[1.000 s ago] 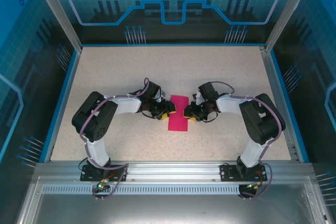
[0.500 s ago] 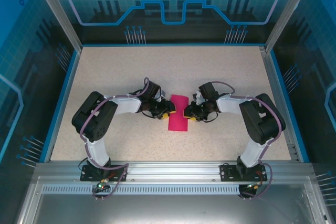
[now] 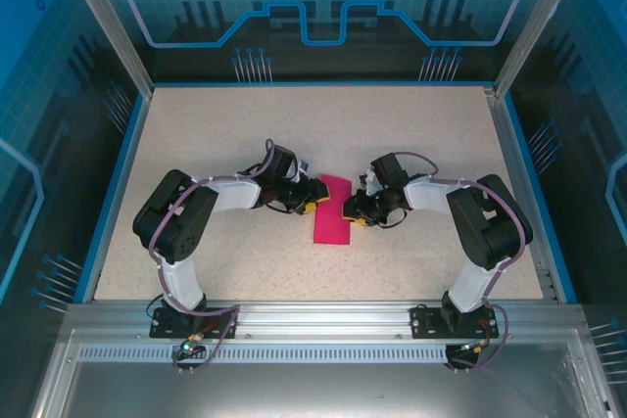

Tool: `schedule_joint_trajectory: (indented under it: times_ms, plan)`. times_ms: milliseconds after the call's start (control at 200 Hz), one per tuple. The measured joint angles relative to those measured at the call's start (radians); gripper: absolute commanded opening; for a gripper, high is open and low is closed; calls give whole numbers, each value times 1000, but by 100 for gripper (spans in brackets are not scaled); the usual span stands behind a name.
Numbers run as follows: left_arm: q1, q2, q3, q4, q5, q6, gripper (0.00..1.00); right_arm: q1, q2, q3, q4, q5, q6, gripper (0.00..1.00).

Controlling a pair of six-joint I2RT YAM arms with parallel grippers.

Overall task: Fold a paper plane with a square sheet of paper (pick it up from the middle)
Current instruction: Fold the triangle a second time at the center of the table.

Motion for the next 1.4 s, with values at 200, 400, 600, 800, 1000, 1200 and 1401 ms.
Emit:
schedule_joint_trajectory:
  times_ms: [200, 400, 600, 800, 1000, 1200, 1401]
  plan:
    - [0, 0, -8, 8, 14, -9, 42, 0, -57, -19, 3, 9, -9, 41]
    - [0, 0, -47, 54, 55, -30, 42, 5, -167, -21, -15, 39, -38, 43]
    - [-2, 0, -68, 59, 82, -33, 42, 56, -212, -21, -50, 89, -69, 43]
    - [-6, -2, -68, 51, 82, -25, 46, 105, -236, -23, -81, 137, -90, 44]
    - [-8, -3, -69, 50, 82, -18, 51, 113, -253, -25, -95, 160, -106, 44]
    - [-8, -3, -68, 30, 82, 13, 60, 113, -267, -32, -97, 167, -106, 44]
    - [-10, -32, -65, 5, 82, 39, 55, 113, -283, -34, -100, 170, -106, 44]
